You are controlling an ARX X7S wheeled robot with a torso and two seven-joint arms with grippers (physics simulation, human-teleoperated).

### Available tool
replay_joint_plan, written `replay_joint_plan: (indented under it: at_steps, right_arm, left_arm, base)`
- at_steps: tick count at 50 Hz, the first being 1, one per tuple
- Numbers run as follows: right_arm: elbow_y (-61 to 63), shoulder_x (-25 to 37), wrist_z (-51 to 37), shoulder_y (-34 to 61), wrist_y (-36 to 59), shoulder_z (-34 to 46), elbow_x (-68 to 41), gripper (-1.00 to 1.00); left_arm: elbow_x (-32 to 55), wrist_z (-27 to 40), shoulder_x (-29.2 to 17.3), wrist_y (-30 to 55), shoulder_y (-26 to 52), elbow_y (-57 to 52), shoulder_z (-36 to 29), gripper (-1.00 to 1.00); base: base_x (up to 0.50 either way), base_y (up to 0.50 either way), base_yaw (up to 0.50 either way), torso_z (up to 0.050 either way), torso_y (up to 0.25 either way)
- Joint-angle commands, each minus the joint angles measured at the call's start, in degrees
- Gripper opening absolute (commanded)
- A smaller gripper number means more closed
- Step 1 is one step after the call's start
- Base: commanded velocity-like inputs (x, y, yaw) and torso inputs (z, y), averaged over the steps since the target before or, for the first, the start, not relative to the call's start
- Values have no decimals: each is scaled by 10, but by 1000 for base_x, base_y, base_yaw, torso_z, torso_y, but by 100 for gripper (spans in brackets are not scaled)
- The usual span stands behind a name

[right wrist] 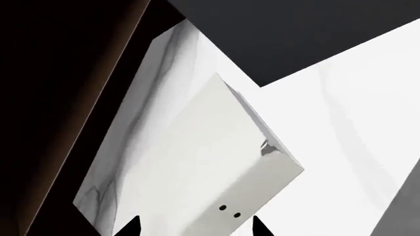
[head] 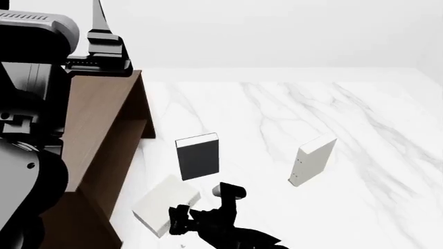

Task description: Pick up the book on the right and place it under the cabinet shelf.

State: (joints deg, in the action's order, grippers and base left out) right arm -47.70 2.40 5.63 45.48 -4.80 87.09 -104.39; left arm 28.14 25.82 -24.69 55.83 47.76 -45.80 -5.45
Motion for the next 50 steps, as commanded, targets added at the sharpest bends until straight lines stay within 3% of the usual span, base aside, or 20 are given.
replay_joint_plan:
  at_steps: [1,21,32,50]
  right_arm:
    - [37,87,-70,-16,-7,68,-35,100]
    - [260,209,-193,17,-37,76,17,100]
    - [499,330,-294,71,-55,70,76,100]
    - [794,468,-453,195,-35,32,205,100]
  left_arm:
    - [5,1,-1,-2,-3,-3,6,100]
    - [20,8,-4,18,16,-13,13,100]
    - [41,9,8,24,15,-11,26,100]
    - [46,13,7,23,15,-15,22,100]
  base:
    - [0,0,0,0,0]
    - [0,0,0,0,0]
    - [0,0,0,0,0]
    - [0,0,0,0,0]
